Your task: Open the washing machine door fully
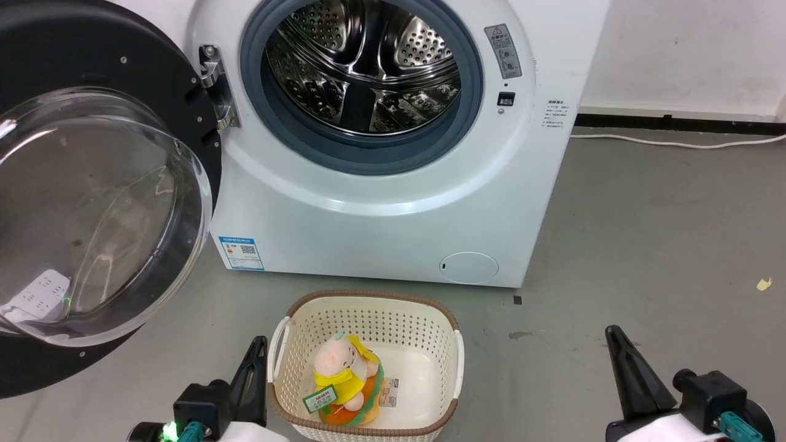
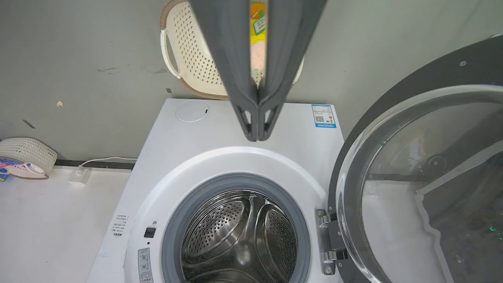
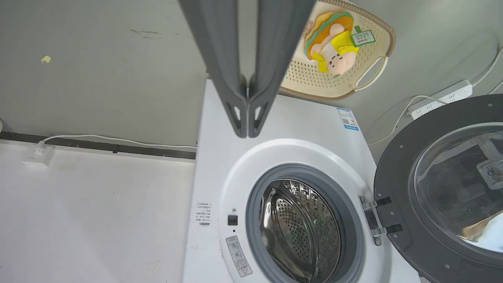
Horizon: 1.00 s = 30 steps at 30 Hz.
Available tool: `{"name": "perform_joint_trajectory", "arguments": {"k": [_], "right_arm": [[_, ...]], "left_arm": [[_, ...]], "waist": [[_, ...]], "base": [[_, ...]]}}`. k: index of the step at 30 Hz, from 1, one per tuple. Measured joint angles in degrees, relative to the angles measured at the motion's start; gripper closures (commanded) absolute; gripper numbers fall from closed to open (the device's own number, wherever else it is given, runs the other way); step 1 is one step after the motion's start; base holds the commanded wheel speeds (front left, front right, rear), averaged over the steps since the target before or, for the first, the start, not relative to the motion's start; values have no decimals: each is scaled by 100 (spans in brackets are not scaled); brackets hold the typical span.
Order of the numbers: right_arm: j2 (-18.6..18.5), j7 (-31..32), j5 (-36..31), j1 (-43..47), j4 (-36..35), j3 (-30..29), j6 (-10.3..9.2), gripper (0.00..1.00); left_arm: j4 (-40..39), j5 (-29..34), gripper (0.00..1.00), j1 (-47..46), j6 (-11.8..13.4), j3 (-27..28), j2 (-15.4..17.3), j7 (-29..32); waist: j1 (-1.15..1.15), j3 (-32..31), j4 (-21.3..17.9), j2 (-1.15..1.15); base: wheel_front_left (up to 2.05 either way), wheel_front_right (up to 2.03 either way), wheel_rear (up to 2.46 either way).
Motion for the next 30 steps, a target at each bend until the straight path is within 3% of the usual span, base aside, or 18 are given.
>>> {"name": "perform_joint_trajectory", "arguments": {"k": [30], "right_arm": [[0,350,-145,-91,-162,-2,0,100]], "left_arm": [[-234,204,100,-16,-15,163,-27,342]], "waist": [[0,34,-2,0]], "base": [[0,0,0]]}}
